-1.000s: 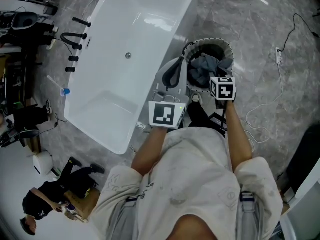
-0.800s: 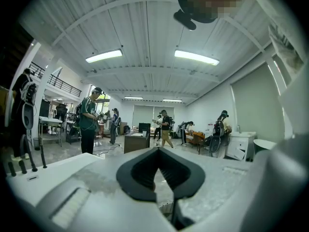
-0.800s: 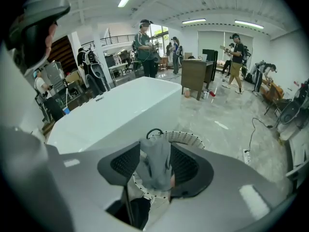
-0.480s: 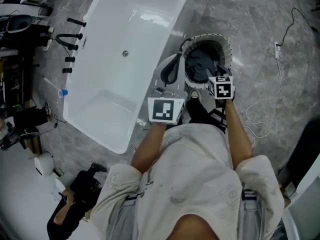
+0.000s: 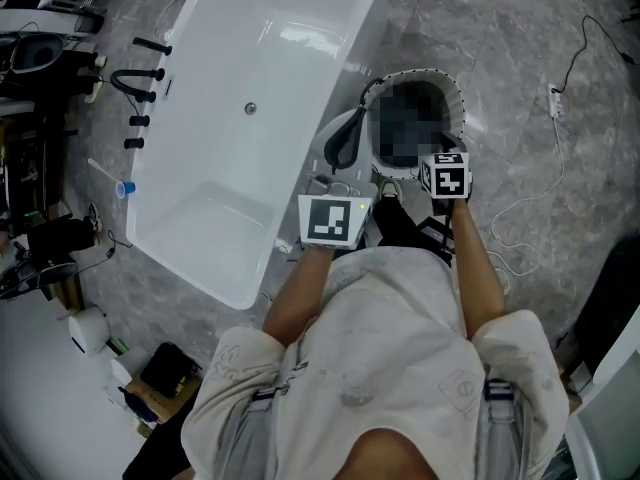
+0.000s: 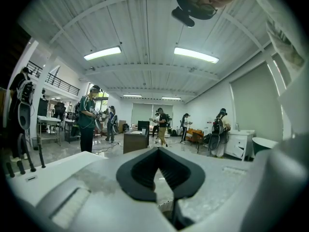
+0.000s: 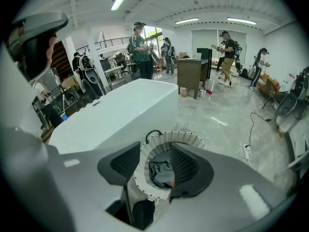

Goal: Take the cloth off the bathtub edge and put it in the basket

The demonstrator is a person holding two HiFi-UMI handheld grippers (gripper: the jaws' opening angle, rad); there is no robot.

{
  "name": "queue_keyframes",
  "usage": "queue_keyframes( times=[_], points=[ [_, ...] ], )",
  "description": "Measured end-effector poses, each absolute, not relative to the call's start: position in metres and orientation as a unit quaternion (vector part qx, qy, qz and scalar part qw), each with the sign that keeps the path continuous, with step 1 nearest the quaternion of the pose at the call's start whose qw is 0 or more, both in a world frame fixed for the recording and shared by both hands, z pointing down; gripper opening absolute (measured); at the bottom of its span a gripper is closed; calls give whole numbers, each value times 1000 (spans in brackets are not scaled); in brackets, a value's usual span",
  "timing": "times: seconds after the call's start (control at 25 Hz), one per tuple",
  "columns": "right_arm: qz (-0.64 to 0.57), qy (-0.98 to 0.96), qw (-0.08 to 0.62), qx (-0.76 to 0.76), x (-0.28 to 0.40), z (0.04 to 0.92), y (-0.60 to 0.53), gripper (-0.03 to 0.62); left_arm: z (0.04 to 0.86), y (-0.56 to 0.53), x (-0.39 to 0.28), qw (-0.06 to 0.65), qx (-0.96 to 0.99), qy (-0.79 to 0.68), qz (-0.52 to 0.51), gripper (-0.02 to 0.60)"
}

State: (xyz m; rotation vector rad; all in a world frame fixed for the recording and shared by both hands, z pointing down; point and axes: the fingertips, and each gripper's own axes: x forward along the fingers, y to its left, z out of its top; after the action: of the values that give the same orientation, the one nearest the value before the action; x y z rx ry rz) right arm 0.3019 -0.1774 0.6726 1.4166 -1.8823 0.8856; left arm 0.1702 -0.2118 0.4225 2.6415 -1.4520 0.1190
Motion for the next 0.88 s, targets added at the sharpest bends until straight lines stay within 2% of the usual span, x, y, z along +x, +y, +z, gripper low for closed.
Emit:
queue_keyframes(
  times=[0.48,0.88],
  points=[
    [305,-729,298,535,284,647,-195,202,416,-212,149,54,868,-493,33,-3],
    [259,-761,300,515,244,616,-201,202,403,-196,103,49,845,-533,15,-3]
  ],
)
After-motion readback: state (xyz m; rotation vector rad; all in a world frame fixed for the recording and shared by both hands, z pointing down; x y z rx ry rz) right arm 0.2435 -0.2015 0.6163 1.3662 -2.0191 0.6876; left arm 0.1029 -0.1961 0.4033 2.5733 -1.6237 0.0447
